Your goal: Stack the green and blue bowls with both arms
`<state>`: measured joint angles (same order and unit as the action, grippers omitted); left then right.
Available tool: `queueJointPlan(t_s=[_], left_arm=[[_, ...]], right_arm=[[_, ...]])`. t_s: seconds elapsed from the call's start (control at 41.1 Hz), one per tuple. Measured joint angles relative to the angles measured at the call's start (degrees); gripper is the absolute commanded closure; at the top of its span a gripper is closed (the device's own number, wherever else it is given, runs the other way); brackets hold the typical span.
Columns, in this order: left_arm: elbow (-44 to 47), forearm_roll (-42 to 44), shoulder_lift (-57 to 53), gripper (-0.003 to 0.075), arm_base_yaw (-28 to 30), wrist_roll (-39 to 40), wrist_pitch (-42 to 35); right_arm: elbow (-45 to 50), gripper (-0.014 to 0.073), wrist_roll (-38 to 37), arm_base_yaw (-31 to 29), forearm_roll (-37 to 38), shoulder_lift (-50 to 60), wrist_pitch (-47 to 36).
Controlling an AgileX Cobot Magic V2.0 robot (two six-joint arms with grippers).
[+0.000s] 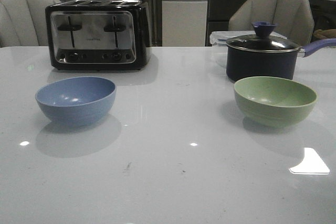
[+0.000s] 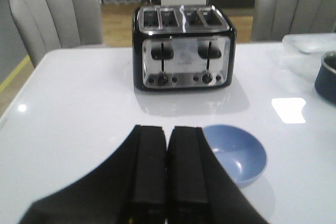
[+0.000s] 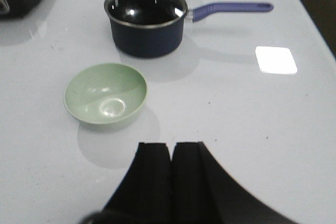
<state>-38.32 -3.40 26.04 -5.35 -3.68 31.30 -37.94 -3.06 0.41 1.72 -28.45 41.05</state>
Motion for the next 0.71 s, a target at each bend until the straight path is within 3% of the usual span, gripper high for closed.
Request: queueJointPlan(t_s=[0.389,0.462,0.632,0.705], left_arm=[[0.56,0.00,8.48,0.0613,0.00,0.00,3.38],[0.56,0.00,9.41,0.0556,0.00,0.00,3.77],[0.70,0.35,10.35,0.0246,0.00,0.00,4.13],[0.82,0.44,10.44,0.0181,0.00,0.00,4.13]], right_arm=[[0.00,0.0552,0.00,0.00,1.31,-12.57,0.77],[0.00,0.0476,0.00,0.00,1.41,-14.22,0.77],[0.00,0.0167,0.00,0.00,1.54,-17.94,0.40],[0.00,0.0090,0.00,0.00,1.54,-19.55,-0.45]])
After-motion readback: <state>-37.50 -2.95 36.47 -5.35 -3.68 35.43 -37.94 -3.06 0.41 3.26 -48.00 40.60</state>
